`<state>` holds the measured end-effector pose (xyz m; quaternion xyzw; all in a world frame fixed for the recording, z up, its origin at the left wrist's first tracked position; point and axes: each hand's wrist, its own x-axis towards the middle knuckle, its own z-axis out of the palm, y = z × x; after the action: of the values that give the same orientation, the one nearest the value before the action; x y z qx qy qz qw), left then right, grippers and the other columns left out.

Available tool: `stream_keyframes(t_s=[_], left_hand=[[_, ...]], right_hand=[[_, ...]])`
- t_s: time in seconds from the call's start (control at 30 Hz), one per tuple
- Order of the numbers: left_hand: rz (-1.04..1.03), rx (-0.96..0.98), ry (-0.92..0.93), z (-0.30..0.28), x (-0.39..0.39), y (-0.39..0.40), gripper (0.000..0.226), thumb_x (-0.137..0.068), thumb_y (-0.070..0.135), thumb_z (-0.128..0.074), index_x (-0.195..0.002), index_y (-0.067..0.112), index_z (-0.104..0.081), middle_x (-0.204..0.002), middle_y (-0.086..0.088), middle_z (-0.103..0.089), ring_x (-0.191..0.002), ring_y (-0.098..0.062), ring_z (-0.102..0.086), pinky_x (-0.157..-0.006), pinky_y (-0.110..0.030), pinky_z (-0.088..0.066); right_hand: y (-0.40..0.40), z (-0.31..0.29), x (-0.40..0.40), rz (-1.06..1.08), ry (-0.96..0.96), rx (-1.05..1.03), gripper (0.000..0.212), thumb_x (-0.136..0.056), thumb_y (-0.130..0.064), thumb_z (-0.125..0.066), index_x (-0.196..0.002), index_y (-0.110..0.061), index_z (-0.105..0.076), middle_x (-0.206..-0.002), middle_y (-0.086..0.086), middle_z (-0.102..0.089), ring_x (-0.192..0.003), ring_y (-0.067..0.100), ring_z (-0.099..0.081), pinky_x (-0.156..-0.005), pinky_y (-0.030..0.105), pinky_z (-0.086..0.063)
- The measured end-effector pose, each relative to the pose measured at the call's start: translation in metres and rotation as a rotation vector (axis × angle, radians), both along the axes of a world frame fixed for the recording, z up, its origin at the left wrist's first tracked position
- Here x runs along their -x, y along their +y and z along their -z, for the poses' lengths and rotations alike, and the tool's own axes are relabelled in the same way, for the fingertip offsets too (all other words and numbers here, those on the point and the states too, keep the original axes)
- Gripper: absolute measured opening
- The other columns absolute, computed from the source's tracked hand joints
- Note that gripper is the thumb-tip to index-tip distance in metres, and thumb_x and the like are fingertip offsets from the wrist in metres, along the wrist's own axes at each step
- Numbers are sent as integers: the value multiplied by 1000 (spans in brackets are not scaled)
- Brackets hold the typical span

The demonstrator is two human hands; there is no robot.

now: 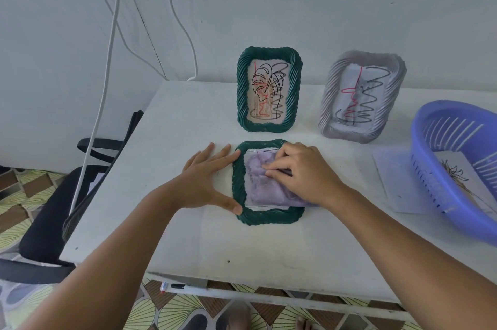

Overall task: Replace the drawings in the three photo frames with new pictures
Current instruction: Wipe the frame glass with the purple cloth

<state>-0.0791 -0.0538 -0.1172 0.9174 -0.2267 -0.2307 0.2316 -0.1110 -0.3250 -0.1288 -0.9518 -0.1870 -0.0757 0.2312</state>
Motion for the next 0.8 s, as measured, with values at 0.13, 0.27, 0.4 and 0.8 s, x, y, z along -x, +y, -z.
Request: stream_keyframes(t_s=[0.13,0.27,0.4,0.8], left_hand=[[2,-4,0,0,0,-2,129,-50,80,-81,-154,60,-7,-162,36,6,-145,6,27,-123,-35,14],[-7,-5,3,0,1,0,129,-48,81,-80,-153,61,-8,-163,35,5,-146,6,25,-124,-37,12],[-8,5,7,0,0,0,128,-49,80,-80,-153,61,-8,-163,35,4,-145,7,26,-124,-38,13],[-8,1,-4,0,0,-1,128,-51,77,-82,-154,59,-9,-163,34,4,-149,2,24,-124,-37,12]], right_hand=[[5,-2,-9,118,-67,13,17,-94,-40,-67,-104,-35,-80,-86,-11,-52,-86,16,-53,-76,38,-45],[17,3,-9,86,-68,-48,16,-94,-38,-69,-103,-32,-80,-88,-8,-55,-85,17,-53,-75,40,-48],[-4,2,2,-33,-23,-30,22,-94,-42,-66,-108,-34,-79,-89,-10,-57,-85,12,-51,-75,39,-47],[4,3,0,-16,-33,-42,27,-95,-47,-59,-108,-34,-79,-89,-8,-58,-85,13,-52,-76,38,-48]])
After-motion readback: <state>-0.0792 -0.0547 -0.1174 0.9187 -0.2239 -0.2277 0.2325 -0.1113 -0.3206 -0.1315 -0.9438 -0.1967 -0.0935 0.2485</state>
